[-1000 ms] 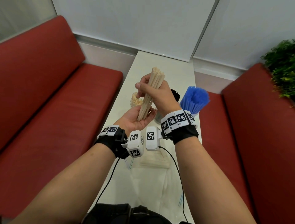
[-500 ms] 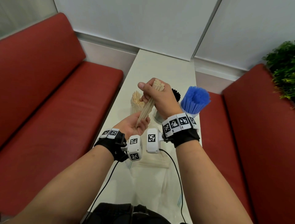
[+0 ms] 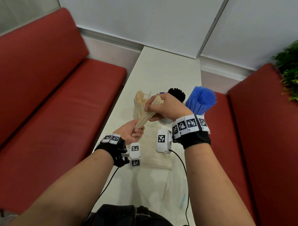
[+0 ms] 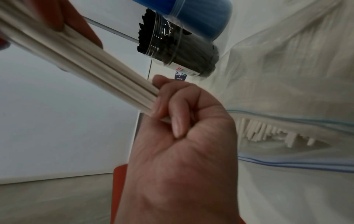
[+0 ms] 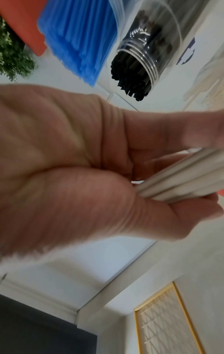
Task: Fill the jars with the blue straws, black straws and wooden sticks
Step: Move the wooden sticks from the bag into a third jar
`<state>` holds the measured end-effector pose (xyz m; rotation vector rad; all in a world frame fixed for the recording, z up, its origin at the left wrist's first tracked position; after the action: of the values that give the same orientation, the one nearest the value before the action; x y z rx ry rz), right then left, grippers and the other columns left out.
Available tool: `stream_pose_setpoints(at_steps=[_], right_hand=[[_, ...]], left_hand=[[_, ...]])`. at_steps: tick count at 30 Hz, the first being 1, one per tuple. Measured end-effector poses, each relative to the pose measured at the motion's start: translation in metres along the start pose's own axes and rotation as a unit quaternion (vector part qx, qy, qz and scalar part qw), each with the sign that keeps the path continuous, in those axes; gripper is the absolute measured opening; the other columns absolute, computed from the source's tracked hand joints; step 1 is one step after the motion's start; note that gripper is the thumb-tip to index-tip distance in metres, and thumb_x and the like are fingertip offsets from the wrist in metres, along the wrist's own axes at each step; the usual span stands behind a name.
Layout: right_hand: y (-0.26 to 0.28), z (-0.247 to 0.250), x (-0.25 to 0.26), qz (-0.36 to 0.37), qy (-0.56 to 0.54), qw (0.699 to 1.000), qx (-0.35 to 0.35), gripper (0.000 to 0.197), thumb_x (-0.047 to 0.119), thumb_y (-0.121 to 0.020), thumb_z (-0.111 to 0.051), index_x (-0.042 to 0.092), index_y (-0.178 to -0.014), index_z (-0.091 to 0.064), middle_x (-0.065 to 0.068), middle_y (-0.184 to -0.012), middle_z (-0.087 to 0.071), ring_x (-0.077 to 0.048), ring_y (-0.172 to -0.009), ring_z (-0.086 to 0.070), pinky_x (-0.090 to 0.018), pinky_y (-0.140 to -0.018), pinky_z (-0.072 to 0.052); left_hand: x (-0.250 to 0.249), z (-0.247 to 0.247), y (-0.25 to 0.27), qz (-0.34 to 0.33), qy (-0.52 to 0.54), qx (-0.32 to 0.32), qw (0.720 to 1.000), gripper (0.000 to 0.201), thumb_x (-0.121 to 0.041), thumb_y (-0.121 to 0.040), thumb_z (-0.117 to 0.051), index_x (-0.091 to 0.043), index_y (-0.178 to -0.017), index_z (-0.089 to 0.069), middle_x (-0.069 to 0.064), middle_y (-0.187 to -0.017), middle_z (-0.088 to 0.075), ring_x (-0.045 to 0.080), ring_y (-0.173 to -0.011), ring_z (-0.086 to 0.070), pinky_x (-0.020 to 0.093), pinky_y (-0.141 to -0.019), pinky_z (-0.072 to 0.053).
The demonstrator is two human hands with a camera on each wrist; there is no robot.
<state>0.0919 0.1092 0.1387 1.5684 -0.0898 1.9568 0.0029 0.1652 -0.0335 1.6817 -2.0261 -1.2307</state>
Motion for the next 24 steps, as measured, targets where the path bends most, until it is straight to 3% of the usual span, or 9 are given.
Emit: stream_pose_setpoints(at_steps=[3, 7, 9, 12, 16, 20, 24], right_hand=[[-0.003, 0.015, 0.018, 0.039, -0.006, 0.999, -0.017, 0.009, 0.004, -0.086, -0.076, -0.002, -0.088, -0.071, -0.028, -0.098, -0.072, -0.037, -0.089, -0.075, -0.044, -0.077, -0.064], [-0.014, 0.062, 0.057, 0.101, -0.032, 0.987, -0.119, 0.005, 0.004, -0.086, -0.076, 0.007, -0.083, -0.072, -0.020, -0.087, -0.074, -0.032, -0.083, -0.076, -0.040, -0.073, -0.064], [-0.024, 0.080, 0.071, 0.124, -0.021, 0.976, -0.177, 0.006, 0.006, -0.085, -0.077, 0.007, -0.084, -0.071, -0.015, -0.086, -0.072, -0.030, -0.082, -0.076, -0.037, -0.070, -0.064], [-0.045, 0.087, 0.074, 0.135, 0.026, 0.961, -0.239, 0.007, 0.006, -0.086, -0.075, 0.010, -0.082, -0.070, -0.018, -0.091, -0.072, -0.028, -0.081, -0.076, -0.038, -0.069, -0.064], [-0.078, 0.071, 0.049, 0.096, 0.084, 0.963, -0.238, 0.002, 0.005, -0.087, -0.072, 0.004, -0.088, -0.072, -0.018, -0.092, -0.071, -0.029, -0.080, -0.074, -0.045, -0.071, -0.064], [-0.095, 0.056, 0.035, 0.086, 0.111, 0.964, -0.225, 0.002, 0.007, -0.089, -0.071, 0.006, -0.087, -0.072, -0.011, -0.082, -0.068, -0.029, -0.072, -0.072, -0.046, -0.071, -0.063], [-0.105, 0.056, 0.045, 0.098, 0.118, 0.964, -0.218, 0.002, 0.007, -0.086, -0.073, 0.008, -0.085, -0.073, -0.008, -0.079, -0.068, -0.026, -0.071, -0.073, -0.041, -0.066, -0.064]], left_hand=[[-0.023, -0.004, -0.002, -0.069, 0.005, -0.023, 0.997, 0.026, -0.018, -0.099, -0.042, -0.004, -0.083, -0.056, 0.006, -0.061, -0.055, 0.006, -0.035, -0.042, 0.015, -0.028, -0.028], [-0.053, 0.018, 0.000, -0.147, -0.006, -0.113, 0.983, 0.041, -0.027, -0.105, -0.038, 0.001, -0.087, -0.062, 0.014, -0.080, -0.062, 0.018, -0.060, -0.057, 0.021, -0.049, -0.051], [-0.061, 0.036, -0.001, -0.176, -0.055, -0.167, 0.969, 0.038, -0.025, -0.105, -0.039, -0.001, -0.086, -0.061, 0.013, -0.079, -0.061, 0.020, -0.064, -0.056, 0.025, -0.056, -0.052], [-0.063, 0.056, -0.005, -0.201, -0.113, -0.245, 0.942, 0.030, -0.018, -0.102, -0.040, -0.003, -0.081, -0.058, 0.012, -0.071, -0.056, 0.020, -0.058, -0.053, 0.026, -0.056, -0.051], [-0.053, 0.078, -0.014, -0.182, -0.192, -0.294, 0.918, 0.022, -0.006, -0.094, -0.043, 0.000, -0.079, -0.058, 0.014, -0.064, -0.053, 0.023, -0.052, -0.050, 0.029, -0.053, -0.050], [-0.043, 0.081, -0.027, -0.161, -0.317, -0.291, 0.888, 0.029, -0.005, -0.092, -0.048, 0.001, -0.068, -0.062, 0.016, -0.066, -0.061, 0.025, -0.053, -0.056, 0.031, -0.057, -0.052], [-0.046, 0.081, -0.029, -0.168, -0.449, -0.302, 0.824, 0.026, -0.014, -0.082, -0.058, -0.010, -0.058, -0.067, 0.012, -0.065, -0.071, 0.028, -0.069, -0.068, 0.031, -0.073, -0.058]])
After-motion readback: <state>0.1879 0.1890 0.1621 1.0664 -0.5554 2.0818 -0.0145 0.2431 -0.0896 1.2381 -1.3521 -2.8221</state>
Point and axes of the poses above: each hand's wrist, its own y-axis away from the middle knuckle, its own z-axis out of the back of the hand, x = y × z, the point moved 8 cm from there along -y, towards the middle knuckle
